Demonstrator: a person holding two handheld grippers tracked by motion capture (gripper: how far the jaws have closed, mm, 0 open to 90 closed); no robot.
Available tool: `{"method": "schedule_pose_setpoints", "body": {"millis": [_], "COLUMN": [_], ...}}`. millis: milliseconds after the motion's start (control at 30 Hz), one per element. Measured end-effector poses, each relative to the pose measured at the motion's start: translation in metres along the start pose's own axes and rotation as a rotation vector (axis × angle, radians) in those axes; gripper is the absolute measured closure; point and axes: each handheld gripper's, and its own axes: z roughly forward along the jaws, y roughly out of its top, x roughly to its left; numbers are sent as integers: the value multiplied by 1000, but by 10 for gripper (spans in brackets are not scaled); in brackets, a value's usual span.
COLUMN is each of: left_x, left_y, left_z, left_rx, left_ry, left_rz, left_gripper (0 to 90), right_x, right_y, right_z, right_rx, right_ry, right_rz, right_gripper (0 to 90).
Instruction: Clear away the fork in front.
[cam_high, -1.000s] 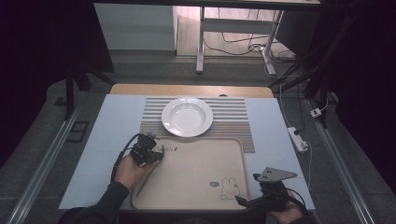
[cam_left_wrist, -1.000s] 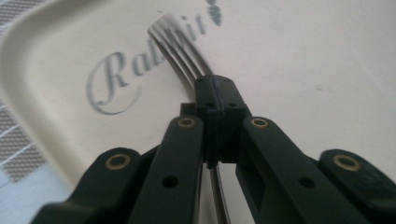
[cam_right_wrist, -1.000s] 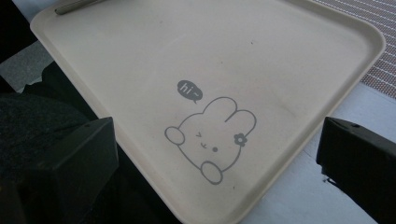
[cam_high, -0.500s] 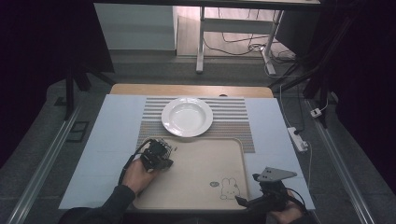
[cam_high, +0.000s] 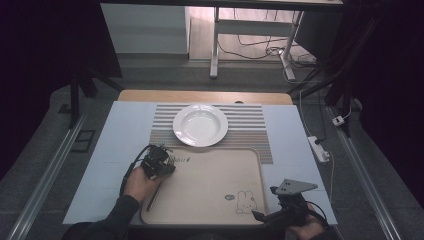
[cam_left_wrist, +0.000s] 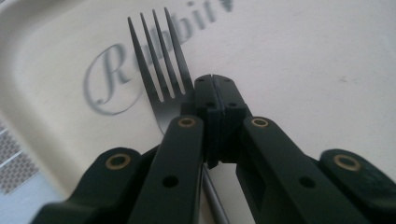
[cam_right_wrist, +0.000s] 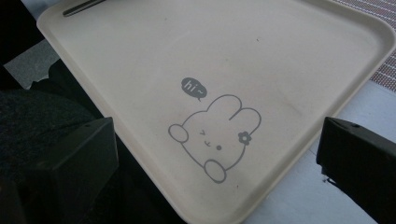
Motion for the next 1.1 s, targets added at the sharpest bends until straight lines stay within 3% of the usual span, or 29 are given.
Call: {"method": "schedule_pose_setpoints", "body": {"millis": [200,433,733,967,1100], "left_x": [16,17,11,1,-2], "left_y": [-5,-6,-6,-12,-19], "left_z": [-5,-6,-17,-35,-42], "left_rx": [2,-4,-71,-148,-183], "left_ry": [-11,-19,-41,-55,-97], "left_rz": [-54,-54,2,43,42], "left_gripper": [891,887,669,492,375], "right_x": [0,0,-1,-1,-2], "right_y": [0,0,0,-1,-2], "right_z": [0,0,-1,-3,-5], "right_rx": [-1,-1,-6,-6,-8], "right_ry": [4,9,6,-10,-20], "right_rz": [1,1,3,12,15], "right_gripper": [0,0,0,0,0]}}
